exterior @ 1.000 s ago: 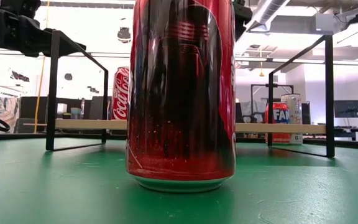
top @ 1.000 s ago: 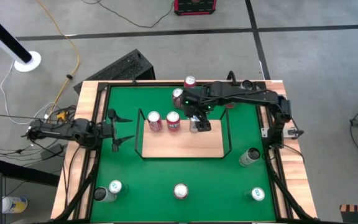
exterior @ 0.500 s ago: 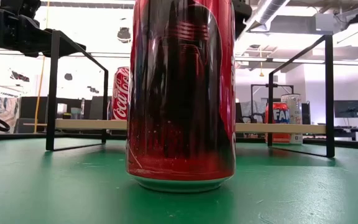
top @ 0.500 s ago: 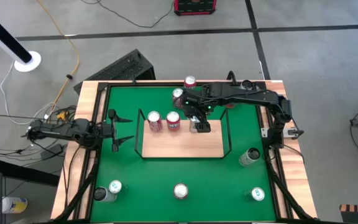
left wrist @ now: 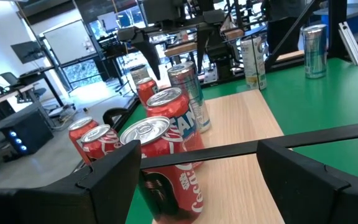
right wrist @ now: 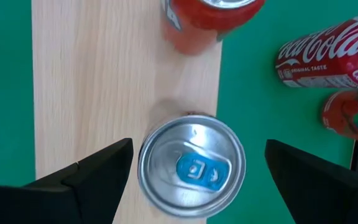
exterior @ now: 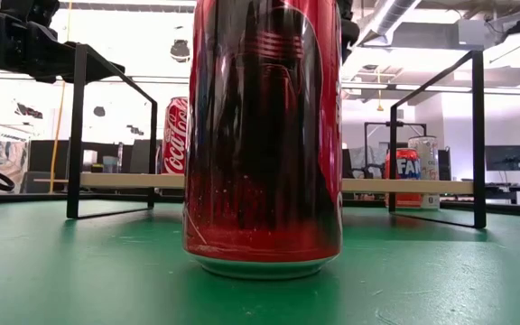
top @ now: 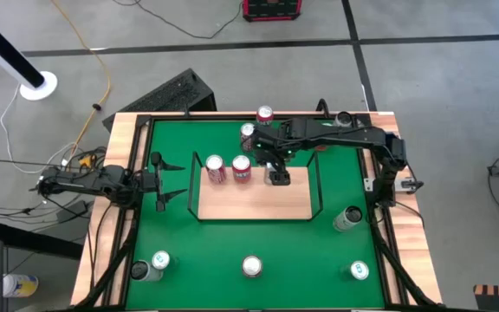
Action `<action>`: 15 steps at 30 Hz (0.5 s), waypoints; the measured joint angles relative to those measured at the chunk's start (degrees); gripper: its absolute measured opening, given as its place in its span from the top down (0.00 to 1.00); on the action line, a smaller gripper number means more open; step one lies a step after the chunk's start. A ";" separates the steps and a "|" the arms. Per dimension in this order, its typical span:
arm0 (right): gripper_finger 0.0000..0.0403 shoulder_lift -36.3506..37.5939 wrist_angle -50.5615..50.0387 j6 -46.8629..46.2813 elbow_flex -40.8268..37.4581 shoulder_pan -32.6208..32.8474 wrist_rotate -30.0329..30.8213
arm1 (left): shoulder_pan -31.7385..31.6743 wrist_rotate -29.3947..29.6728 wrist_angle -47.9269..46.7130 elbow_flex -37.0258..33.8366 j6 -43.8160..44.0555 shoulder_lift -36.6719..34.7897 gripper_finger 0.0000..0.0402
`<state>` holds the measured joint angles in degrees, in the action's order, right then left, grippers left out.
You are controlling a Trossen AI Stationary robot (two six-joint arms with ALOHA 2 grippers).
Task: Place canned beverage on shelf
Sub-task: Put the top left blue soda can on the shelf
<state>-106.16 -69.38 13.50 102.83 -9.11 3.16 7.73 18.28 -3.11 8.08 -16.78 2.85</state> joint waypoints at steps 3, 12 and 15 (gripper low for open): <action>0.07 -0.11 -0.95 -0.11 0.00 -0.01 0.00 | 0.00 0.00 0.00 0.00 0.00 0.00 0.24; 0.26 -0.76 -1.64 -1.16 -0.04 -0.01 1.15 | 0.00 0.00 0.00 0.00 0.00 0.00 0.24; 0.30 -0.76 -1.62 -2.47 -0.04 -0.01 1.89 | 0.00 0.01 0.00 0.00 0.00 -0.01 0.24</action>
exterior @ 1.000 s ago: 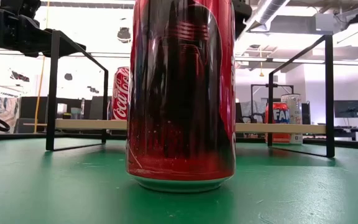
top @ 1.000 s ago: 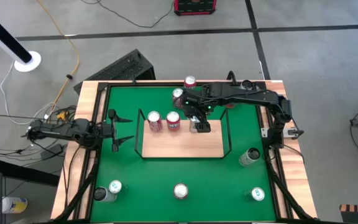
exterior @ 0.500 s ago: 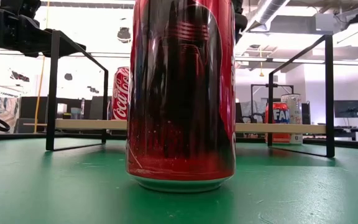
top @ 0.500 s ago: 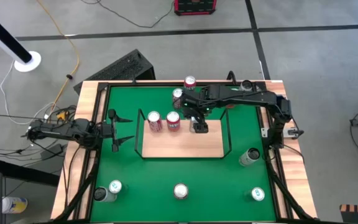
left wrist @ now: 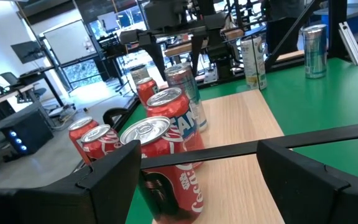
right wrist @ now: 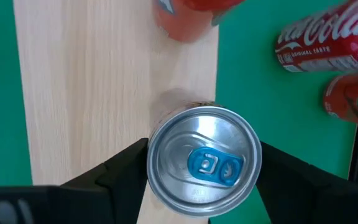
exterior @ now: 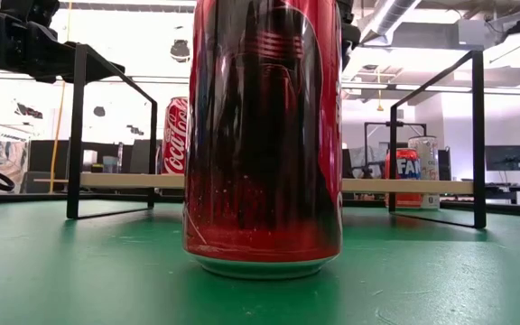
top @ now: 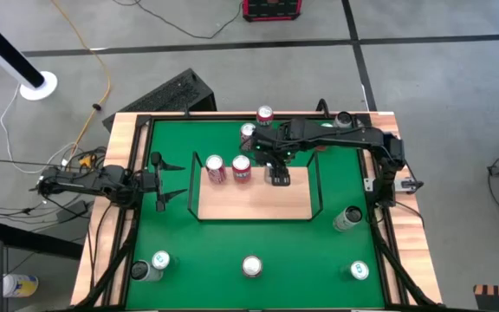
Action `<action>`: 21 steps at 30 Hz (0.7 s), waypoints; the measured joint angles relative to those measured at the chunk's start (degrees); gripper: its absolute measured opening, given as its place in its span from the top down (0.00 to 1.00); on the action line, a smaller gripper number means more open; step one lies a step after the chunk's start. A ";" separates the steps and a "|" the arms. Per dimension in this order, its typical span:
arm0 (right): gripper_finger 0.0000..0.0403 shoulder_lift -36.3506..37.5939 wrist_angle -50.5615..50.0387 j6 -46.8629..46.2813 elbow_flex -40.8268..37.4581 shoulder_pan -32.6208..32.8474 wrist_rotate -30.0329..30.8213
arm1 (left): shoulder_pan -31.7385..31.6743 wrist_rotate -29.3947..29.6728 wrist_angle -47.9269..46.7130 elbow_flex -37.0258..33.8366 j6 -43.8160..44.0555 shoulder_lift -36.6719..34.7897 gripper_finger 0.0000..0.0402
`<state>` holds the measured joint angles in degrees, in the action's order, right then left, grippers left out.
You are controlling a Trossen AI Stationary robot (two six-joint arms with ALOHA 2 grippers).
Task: Place canned beverage on shelf
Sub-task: Put the top left blue soda can on the shelf
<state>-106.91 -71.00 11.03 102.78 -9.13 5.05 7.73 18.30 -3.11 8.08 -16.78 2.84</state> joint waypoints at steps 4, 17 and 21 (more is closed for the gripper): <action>0.31 0.00 -0.15 -3.99 0.00 0.00 0.12 | 0.00 0.01 0.00 0.00 0.00 0.01 0.24; 0.31 0.00 0.98 -21.91 0.00 0.11 0.36 | 0.00 0.01 0.00 0.00 0.01 0.01 0.24; 0.31 0.00 0.98 -25.69 0.00 0.13 0.50 | 0.00 0.01 0.00 0.00 0.02 -0.01 0.24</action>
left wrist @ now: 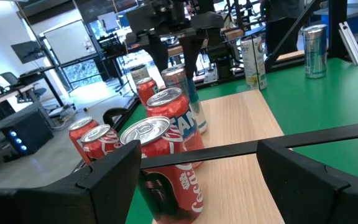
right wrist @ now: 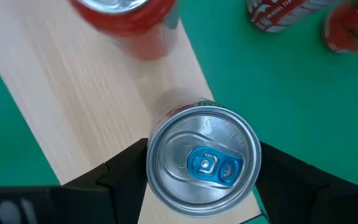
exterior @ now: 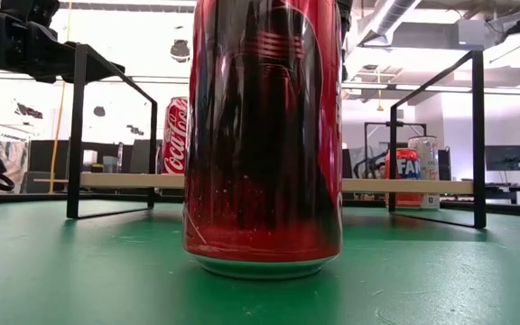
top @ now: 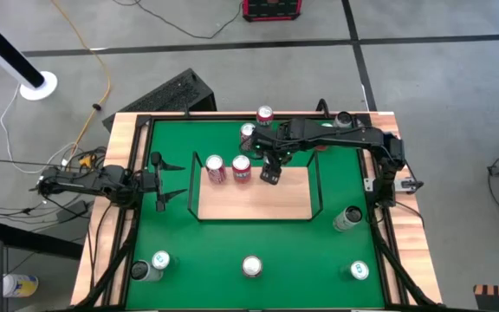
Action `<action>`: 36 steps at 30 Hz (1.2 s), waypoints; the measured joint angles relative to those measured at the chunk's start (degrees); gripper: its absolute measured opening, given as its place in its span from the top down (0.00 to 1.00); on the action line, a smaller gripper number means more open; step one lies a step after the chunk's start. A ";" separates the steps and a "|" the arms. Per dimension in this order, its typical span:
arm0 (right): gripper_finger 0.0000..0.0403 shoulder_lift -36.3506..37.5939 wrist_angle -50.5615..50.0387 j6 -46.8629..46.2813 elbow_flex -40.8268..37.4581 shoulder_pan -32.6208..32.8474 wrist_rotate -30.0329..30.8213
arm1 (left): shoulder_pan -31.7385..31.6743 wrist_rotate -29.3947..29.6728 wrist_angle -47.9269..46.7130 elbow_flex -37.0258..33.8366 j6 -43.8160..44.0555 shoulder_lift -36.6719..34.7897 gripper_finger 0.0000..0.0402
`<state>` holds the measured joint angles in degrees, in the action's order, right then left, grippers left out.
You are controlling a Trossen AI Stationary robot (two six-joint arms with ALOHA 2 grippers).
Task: Place canned beverage on shelf
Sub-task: Put the top left blue soda can on the shelf
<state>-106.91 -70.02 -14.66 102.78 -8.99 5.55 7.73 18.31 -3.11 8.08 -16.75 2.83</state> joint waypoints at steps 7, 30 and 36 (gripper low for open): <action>0.31 0.00 -0.09 -7.16 0.00 0.01 2.09 | 0.00 0.00 0.00 0.00 0.00 0.02 0.24; 0.17 0.00 1.05 -9.06 0.02 1.80 2.06 | 0.00 0.00 0.00 0.00 0.00 0.01 0.24; 0.17 0.00 4.47 -9.70 0.29 1.70 2.11 | 0.00 0.00 0.00 0.00 0.00 0.02 0.24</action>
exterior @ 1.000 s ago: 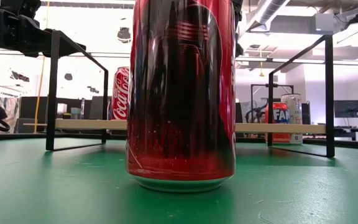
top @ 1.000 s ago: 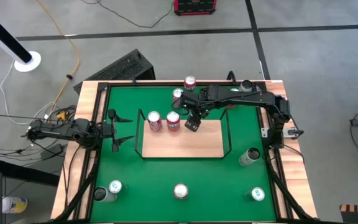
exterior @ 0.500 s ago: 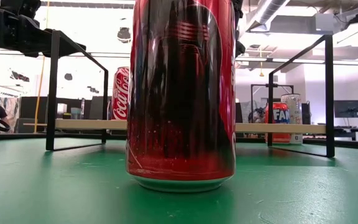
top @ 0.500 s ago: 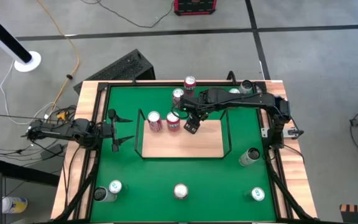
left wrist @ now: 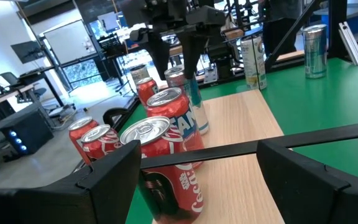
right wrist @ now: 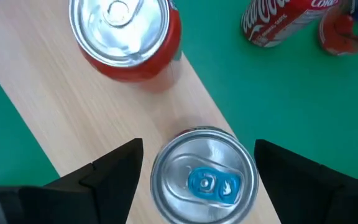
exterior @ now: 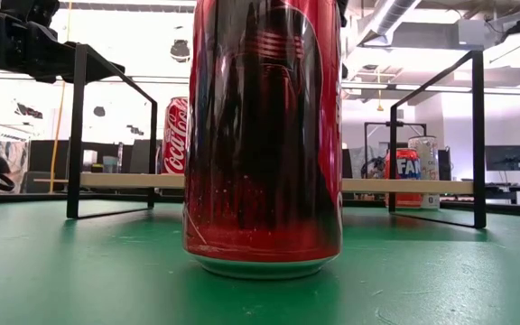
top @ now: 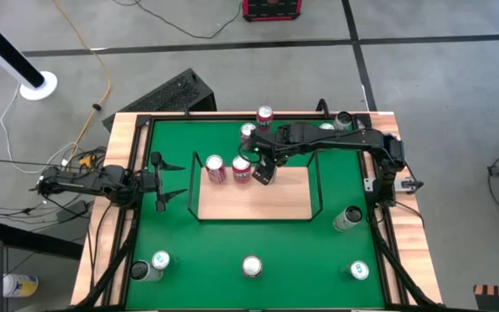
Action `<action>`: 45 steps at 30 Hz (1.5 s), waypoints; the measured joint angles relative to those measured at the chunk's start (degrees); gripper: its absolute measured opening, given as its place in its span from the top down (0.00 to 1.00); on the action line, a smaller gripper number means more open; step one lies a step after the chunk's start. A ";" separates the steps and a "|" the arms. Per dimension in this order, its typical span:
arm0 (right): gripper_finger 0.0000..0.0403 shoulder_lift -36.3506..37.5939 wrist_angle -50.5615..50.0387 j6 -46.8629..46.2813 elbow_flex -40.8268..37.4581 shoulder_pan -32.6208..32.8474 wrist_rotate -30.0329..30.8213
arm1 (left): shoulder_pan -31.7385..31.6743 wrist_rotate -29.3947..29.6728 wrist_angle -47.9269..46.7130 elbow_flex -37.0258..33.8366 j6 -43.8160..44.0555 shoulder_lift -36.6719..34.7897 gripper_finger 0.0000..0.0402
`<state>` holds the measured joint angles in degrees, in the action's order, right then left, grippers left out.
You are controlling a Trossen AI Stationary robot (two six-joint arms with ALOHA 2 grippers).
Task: Place canned beverage on shelf
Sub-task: Put the top left blue soda can on the shelf
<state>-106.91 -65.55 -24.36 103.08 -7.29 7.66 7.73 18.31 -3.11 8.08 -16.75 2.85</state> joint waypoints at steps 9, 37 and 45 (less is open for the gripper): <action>0.17 0.33 -3.39 1.24 6.39 -0.21 4.45 | 0.00 -0.03 0.00 0.00 0.00 0.00 0.24; 0.94 12.83 10.71 13.43 -13.94 14.63 6.08 | 0.00 -2.08 -0.02 0.00 1.53 -0.02 0.24; 0.89 24.84 32.09 13.29 -33.69 10.42 2.41 | 0.00 -2.05 0.27 0.00 1.40 -0.02 0.24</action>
<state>-82.08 -33.46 -11.07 69.39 3.13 10.07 7.73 16.25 -2.85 8.08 -15.35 2.83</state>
